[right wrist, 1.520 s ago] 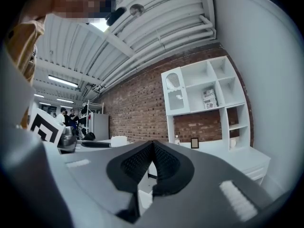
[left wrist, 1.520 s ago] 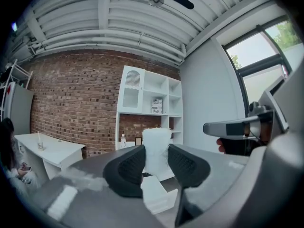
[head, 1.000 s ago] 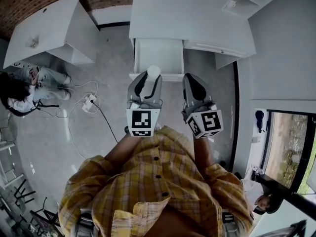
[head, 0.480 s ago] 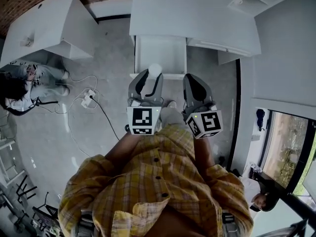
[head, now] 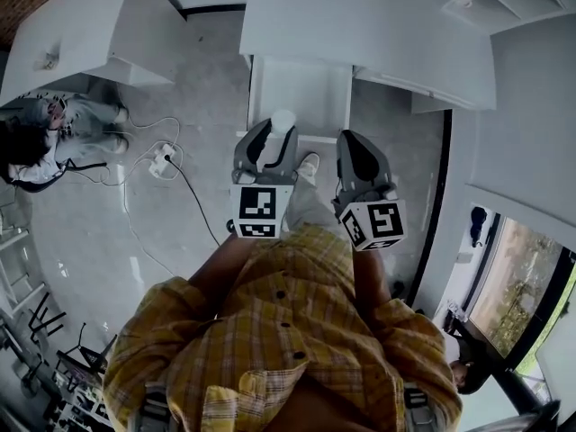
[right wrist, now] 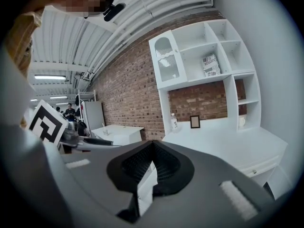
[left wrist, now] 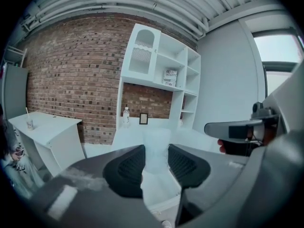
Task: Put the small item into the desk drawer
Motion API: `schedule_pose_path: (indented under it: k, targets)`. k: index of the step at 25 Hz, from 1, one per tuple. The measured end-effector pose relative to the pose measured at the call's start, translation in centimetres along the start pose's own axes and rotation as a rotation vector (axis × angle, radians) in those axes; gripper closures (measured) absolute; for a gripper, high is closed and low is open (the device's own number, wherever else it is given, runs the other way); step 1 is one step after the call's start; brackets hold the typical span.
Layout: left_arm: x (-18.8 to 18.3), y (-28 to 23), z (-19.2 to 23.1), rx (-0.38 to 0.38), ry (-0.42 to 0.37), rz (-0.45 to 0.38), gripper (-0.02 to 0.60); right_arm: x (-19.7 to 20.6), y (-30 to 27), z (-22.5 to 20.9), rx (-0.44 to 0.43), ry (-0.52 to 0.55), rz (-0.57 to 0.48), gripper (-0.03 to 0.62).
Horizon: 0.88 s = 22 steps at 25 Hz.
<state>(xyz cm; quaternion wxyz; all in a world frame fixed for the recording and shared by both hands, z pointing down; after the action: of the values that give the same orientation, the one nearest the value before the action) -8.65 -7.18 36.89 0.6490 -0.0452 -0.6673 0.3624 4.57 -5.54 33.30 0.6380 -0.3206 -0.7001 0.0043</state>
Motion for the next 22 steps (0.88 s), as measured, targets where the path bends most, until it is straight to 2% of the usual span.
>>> schedule_pose_path:
  k: [9,22]
  targets:
    - [0.5,-5.7,1.0,-0.019,0.045,0.088,0.419,1.7,-4.4,-3.2,-0.029,-0.024,0.071,0.595]
    - [3.7,-12.4,2.5,-0.039,0.131,0.202,0.419,5.3,-9.9,-6.9,-0.071,-0.058,0.161,0.595]
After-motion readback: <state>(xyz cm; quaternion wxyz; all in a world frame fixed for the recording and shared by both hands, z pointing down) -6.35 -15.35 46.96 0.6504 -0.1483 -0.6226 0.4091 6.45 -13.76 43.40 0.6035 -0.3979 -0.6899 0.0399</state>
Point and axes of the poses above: the fingertips, and each gripper's own axes: y backward along the fingers, z to its left, x out of its underside, the point moved 3 cm from there along y, backward along the fingers, and after that the axes turned 10 degrees about z, right-handed, at the moved point
